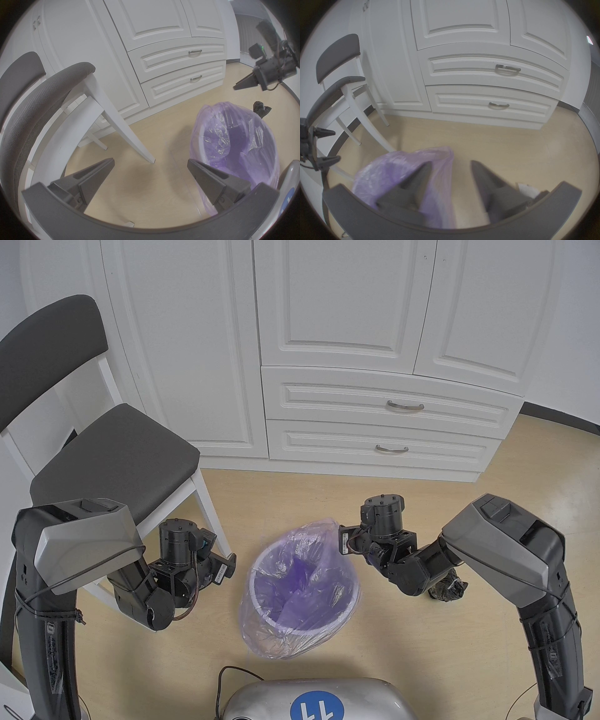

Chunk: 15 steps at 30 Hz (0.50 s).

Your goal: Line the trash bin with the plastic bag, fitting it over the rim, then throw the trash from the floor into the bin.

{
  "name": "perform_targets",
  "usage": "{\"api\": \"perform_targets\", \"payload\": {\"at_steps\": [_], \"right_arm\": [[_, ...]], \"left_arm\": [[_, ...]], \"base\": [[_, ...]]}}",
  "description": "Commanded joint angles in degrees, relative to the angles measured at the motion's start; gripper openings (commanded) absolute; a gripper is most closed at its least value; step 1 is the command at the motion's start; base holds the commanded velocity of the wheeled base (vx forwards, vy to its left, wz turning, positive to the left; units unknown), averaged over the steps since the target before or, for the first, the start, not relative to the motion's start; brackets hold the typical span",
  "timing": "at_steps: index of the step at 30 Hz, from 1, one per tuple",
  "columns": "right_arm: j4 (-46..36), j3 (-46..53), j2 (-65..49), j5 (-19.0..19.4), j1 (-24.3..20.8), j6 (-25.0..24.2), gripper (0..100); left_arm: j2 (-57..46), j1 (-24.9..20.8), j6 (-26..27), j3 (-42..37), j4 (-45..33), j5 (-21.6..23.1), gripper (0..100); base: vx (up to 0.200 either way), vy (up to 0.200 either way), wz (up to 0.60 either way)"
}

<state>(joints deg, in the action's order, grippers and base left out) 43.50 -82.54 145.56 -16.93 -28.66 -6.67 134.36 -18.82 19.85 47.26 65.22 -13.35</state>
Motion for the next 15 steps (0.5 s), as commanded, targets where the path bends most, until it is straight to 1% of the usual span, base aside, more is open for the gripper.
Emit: {"api": "perform_targets", "payload": {"at_steps": [1, 2, 3, 4, 5, 12, 13, 15], "right_arm": [[-7.5, 0.7, -8.9, -6.4, -7.9, -6.3, 0], [-10.6, -0.7, -9.0, -7.9, -9.0, -7.9, 0], [-11.0, -0.8, -9.0, -8.1, -9.1, -8.1, 0], [-14.3, -2.2, -8.9, -9.1, -10.1, -9.2, 0], [-15.5, -3.0, -8.4, -9.3, -10.6, -9.8, 0], [-16.0, -3.3, -6.7, -9.3, -12.3, -10.8, 0], [-16.1, -3.3, -6.6, -9.3, -12.6, -11.0, 100], [-16.1, -3.4, -6.5, -9.3, -13.2, -11.3, 100]], "left_arm": [[0.0, -0.3, 0.0, -0.1, 0.2, -0.3, 100], [0.0, -0.3, 0.0, -0.1, 0.2, -0.4, 100], [0.0, -0.3, 0.0, -0.1, 0.2, -0.4, 100], [0.1, -0.4, 0.0, 0.0, 0.6, -0.4, 100], [0.1, -0.3, 0.1, -0.1, 1.0, -0.4, 100], [0.1, -0.4, 0.1, -0.1, 1.3, -0.4, 100], [0.1, -0.3, 0.1, -0.1, 1.2, -0.4, 100], [0.2, -0.4, 0.1, -0.1, 1.2, -0.4, 100]], "base": [[0.0, 0.0, 0.0], [0.0, 0.0, 0.0], [0.0, 0.0, 0.0], [0.0, 0.0, 0.0], [0.0, 0.0, 0.0], [0.0, 0.0, 0.0], [0.0, 0.0, 0.0], [0.0, 0.0, 0.0]]}}
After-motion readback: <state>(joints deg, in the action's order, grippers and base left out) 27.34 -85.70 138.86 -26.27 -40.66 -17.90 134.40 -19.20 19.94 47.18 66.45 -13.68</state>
